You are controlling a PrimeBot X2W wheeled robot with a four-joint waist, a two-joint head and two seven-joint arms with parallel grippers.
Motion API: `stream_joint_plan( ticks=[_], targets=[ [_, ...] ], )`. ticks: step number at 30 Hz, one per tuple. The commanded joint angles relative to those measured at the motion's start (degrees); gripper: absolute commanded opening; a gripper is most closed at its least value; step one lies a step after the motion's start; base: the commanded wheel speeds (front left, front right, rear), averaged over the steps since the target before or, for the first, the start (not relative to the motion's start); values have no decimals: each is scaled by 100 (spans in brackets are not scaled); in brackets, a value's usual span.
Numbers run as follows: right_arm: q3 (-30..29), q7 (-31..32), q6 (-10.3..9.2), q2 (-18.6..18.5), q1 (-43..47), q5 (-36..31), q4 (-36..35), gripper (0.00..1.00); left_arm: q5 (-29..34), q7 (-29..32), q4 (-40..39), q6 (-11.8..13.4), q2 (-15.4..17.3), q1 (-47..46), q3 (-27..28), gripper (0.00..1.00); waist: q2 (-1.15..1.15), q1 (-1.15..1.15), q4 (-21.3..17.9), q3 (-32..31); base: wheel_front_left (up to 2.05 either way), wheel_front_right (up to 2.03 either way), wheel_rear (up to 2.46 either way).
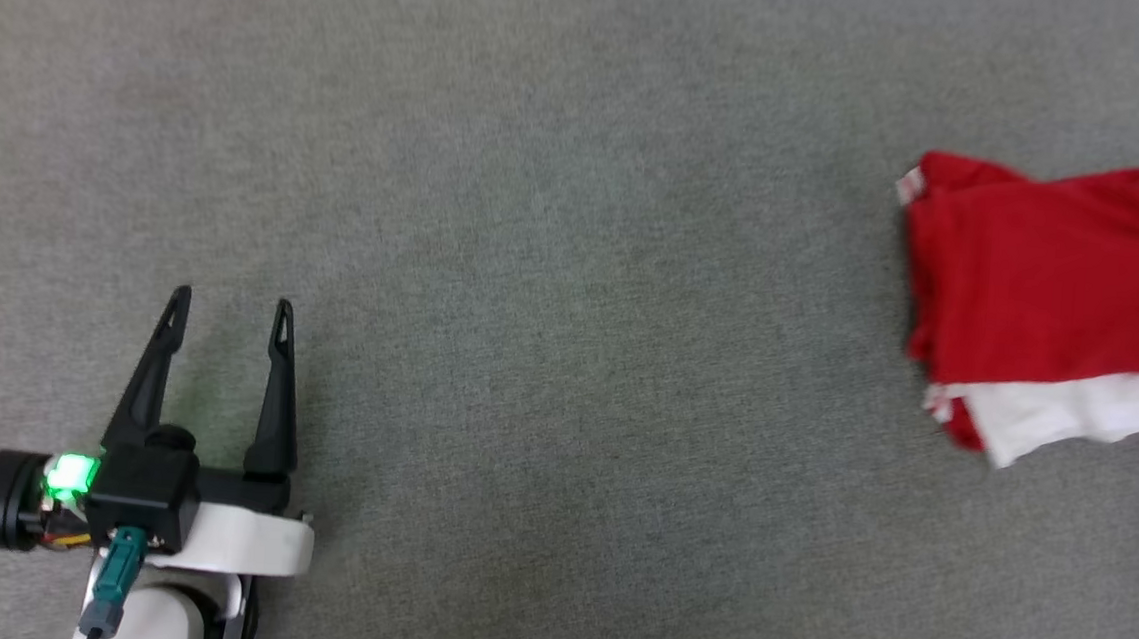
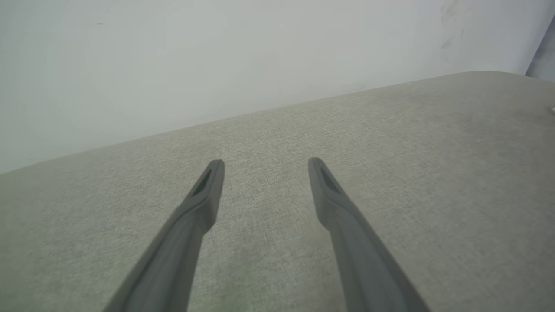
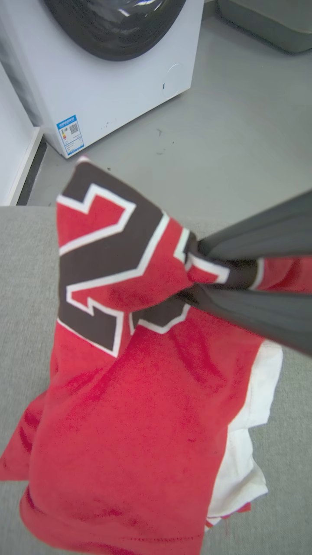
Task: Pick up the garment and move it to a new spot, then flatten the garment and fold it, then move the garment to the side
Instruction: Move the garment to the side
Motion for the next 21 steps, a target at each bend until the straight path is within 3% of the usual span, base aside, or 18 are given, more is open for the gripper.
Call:
stream_joint_plan(
  ticks=[1,6,12,13,15,21],
  targets=[
    [-108,-35,-9,-36,-167,-88,134,0,34,-12,-39,-14,43,-118,-8,100,0,-1,-24,387,0,0,0],
    [-782,-207,-10,-20,-535,-739,946,0,2,-12,-207,-19,151,-393,-36,100,0,-1,61,815,0,0,0],
    [-1523,-383,-8,462,-547,-1221,1555,0,-58,-10,-250,11,245,-570,-7,100,0,-1,153,1087,0,0,0],
    [-1633,-421,-9,530,-536,-1336,1626,4,-60,-6,-240,20,245,-576,-4,100,0,-1,164,1087,0,0,0],
    [-1808,-522,-8,684,-485,-1589,1726,100,-92,-4,-227,37,217,-560,-22,100,0,-1,198,1019,0,0,0],
    [-2265,-1310,-9,902,-580,-2643,1573,100,-138,-13,-181,113,46,-333,-103,100,0,-1,317,473,0,0,0]
  ],
)
